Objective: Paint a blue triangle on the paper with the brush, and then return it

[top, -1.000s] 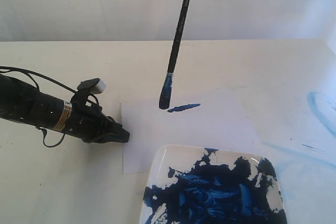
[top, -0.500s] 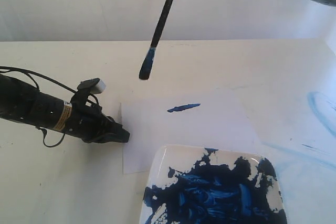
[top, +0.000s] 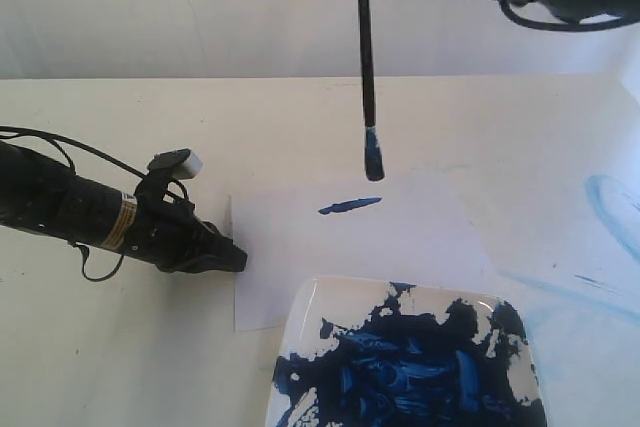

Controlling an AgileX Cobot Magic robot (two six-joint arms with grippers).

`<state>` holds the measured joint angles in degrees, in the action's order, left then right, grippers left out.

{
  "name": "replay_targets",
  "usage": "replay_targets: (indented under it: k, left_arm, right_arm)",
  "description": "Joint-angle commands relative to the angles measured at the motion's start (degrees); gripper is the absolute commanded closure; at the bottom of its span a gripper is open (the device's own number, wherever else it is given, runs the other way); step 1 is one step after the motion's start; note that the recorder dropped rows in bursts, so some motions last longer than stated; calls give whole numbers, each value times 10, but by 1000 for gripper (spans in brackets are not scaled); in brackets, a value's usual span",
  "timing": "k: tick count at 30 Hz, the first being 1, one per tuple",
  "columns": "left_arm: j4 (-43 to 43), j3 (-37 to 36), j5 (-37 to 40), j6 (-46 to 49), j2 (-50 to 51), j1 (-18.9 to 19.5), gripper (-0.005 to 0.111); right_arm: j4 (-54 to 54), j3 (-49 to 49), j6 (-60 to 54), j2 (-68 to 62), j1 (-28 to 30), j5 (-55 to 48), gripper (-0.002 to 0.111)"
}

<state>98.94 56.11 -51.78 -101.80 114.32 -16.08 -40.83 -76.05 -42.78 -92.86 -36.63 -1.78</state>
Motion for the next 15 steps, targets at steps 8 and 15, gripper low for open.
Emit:
replay_targets:
  k: [8,15]
  left_arm:
    - [10,-1,21,3,0,-2,107]
    - [10,-1,21,3,0,-2,107]
  right_arm:
    - [-285,3,-225,6,-10,-19,108]
    - [-336,6,-274,-2,8,-142,108]
